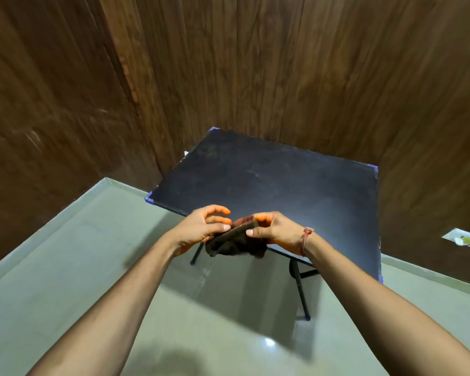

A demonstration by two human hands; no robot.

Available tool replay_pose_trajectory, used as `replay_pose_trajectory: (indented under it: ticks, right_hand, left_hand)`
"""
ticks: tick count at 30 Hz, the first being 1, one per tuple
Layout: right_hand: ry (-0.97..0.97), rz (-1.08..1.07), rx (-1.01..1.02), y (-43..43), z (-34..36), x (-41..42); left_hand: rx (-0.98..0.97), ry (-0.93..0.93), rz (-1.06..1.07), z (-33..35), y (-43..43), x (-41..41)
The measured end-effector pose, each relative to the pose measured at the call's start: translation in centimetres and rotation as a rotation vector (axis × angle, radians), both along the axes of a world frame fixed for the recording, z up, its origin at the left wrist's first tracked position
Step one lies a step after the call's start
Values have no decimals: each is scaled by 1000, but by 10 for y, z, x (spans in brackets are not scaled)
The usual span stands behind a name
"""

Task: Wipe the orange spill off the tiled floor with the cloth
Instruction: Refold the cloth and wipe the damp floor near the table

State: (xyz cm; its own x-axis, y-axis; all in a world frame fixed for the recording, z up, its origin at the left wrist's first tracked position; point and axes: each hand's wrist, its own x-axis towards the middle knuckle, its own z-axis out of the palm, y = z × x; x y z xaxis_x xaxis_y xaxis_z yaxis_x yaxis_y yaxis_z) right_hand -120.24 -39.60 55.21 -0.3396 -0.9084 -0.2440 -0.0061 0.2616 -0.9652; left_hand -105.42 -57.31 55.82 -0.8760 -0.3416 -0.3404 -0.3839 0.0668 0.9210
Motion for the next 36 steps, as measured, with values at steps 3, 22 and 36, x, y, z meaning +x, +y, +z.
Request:
replay_pose_trajectory:
  ticks: [3, 22, 36]
  right_hand:
    - [69, -138, 5, -11, -3, -7]
    - [-87, -545, 207, -4, -36, 7]
    - [919, -848, 923, 93, -127, -101]
  left_hand:
    - [-43, -13, -30, -6, -17, -15]
    - [-133, 52, -484, -61, -37, -95]
    - [-498, -141, -656, -121, 27, -162]
